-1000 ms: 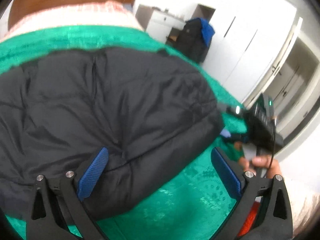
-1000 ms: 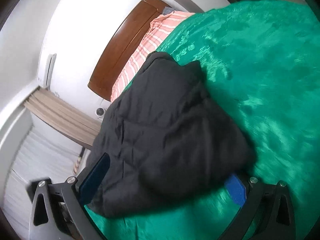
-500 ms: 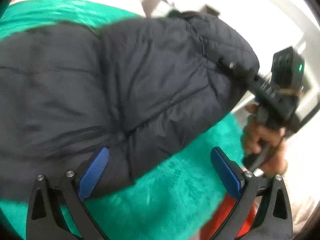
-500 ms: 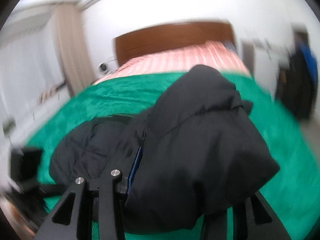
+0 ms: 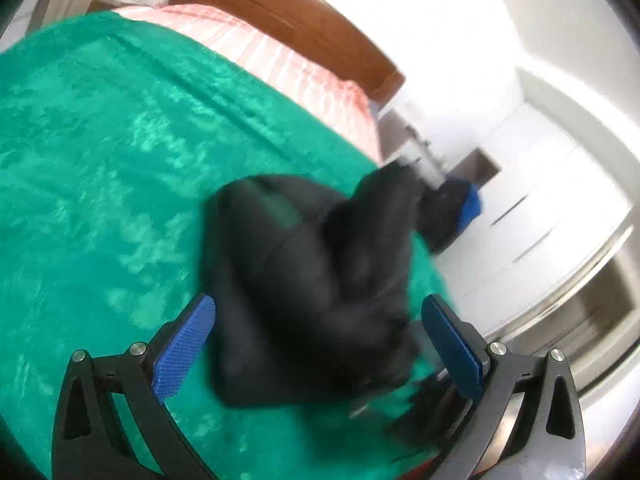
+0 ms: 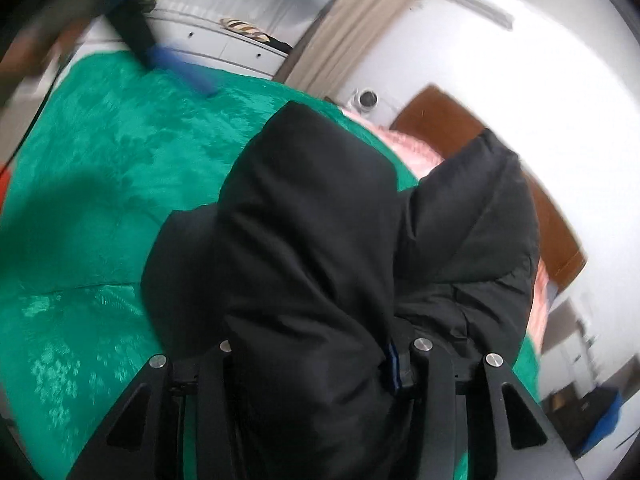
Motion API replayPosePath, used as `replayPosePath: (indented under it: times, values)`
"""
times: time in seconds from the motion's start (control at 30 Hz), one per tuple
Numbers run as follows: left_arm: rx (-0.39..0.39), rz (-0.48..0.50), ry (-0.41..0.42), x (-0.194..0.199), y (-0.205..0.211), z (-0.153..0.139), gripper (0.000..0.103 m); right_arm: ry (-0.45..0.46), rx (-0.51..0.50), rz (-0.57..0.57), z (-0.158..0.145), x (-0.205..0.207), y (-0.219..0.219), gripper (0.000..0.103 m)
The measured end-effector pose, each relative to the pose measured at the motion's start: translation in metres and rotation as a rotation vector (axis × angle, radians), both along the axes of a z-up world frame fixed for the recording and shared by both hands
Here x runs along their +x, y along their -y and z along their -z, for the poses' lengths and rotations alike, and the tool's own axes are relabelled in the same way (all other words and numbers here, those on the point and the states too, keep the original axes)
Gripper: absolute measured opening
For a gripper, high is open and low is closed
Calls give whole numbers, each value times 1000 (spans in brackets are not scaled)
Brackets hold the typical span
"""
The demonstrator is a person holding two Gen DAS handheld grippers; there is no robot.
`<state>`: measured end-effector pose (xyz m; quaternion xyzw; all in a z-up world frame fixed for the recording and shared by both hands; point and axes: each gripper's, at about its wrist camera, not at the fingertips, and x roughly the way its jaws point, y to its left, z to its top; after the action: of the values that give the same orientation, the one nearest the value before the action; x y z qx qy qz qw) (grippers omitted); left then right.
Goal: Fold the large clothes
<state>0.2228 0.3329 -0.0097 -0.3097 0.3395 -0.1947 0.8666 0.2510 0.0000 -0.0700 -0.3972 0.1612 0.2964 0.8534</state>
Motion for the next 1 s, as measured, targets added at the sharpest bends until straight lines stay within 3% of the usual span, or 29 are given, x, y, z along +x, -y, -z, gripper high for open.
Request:
replayPosePath:
  times: [0.07, 0.17, 0.23, 0.33, 0.37, 0.4, 0.43, 0.47, 0.57, 0.67, 0.83, 0.93, 1.0]
  values:
    - [-2, 54, 27, 16, 26, -12, 102, 36, -3, 9, 6, -6, -3, 45]
    - [69, 150, 47, 46, 73, -23, 102, 60, -3, 21, 11, -9, 1, 45]
    - [138, 210, 11, 80, 113, -22, 102, 66, -2, 19, 10, -8, 2, 45]
    - [235, 226, -48, 110, 145, -14, 98, 55, 11, 10, 8, -12, -2, 49]
    - [271, 213, -62, 114, 149, -12, 72, 37, 30, 6, 6, -14, -3, 53]
    - [287, 200, -78, 119, 147, -8, 55, -2, 58, -7, 0, -18, 1, 65]
    - [242, 210, -99, 120, 141, -4, 36, -41, 92, -19, -6, -22, 6, 74]
    - [187, 197, -112, 120, 128, 0, 32, -95, 150, -35, -16, -27, 16, 76]
    - [189, 145, -117, 103, 103, 12, 28, -251, 337, -54, -50, -28, 49, 78]
    - [150, 100, -145, 91, 77, 24, 29, -333, 480, 28, -90, 10, 70, 83]
    - [93, 79, -167, 84, 58, 44, 31, -496, 650, 189, -138, 123, 66, 88]
    - [73, 77, -160, 88, 58, 54, 32, -607, 669, 268, -122, 195, 35, 88]
    - [58, 76, -161, 91, 58, 61, 32, -651, 612, 354, -90, 235, 13, 88]
